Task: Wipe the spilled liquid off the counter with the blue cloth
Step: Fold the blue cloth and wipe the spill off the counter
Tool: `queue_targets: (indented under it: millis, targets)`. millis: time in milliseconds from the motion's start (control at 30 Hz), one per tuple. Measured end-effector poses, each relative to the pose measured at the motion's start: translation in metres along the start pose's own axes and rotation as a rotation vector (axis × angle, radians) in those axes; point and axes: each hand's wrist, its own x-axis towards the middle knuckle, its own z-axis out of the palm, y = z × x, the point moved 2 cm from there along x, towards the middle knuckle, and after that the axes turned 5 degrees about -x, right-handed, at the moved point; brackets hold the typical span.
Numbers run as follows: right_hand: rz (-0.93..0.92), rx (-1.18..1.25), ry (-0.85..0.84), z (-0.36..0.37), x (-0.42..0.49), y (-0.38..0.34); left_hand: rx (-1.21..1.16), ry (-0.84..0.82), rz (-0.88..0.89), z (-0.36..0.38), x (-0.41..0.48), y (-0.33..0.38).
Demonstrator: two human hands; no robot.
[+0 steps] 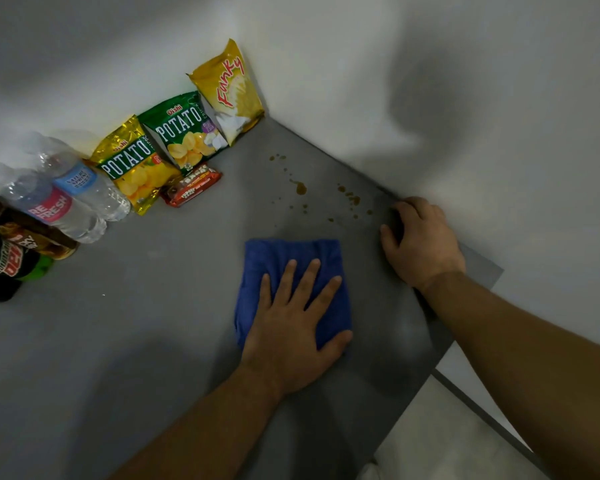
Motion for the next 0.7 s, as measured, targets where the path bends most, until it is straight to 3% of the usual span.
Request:
queue_targets:
  millis: [133, 333, 533, 700]
  targets:
    - [0.006, -0.014, -0.006, 0.000, 0.000, 0.001, -0.069, 0.020, -0.081, -0.006, -0.012, -0.037]
    - [0.013, -0.036, -0.020, -0.001, 0.000, -0.001, 0.017, -0.049, -0.300, -0.027, 0.056, -0.062]
    - [0.004, -0.023, -0.018, -0.002, 0.000, -0.001, 0.051, -0.023, -0.179, -0.019, 0.054, -0.038]
    - [0.005, -0.020, -0.002, -0.001, 0.000, 0.000, -0.033, -0.038, -0.102, -0.024, 0.028, -0.072]
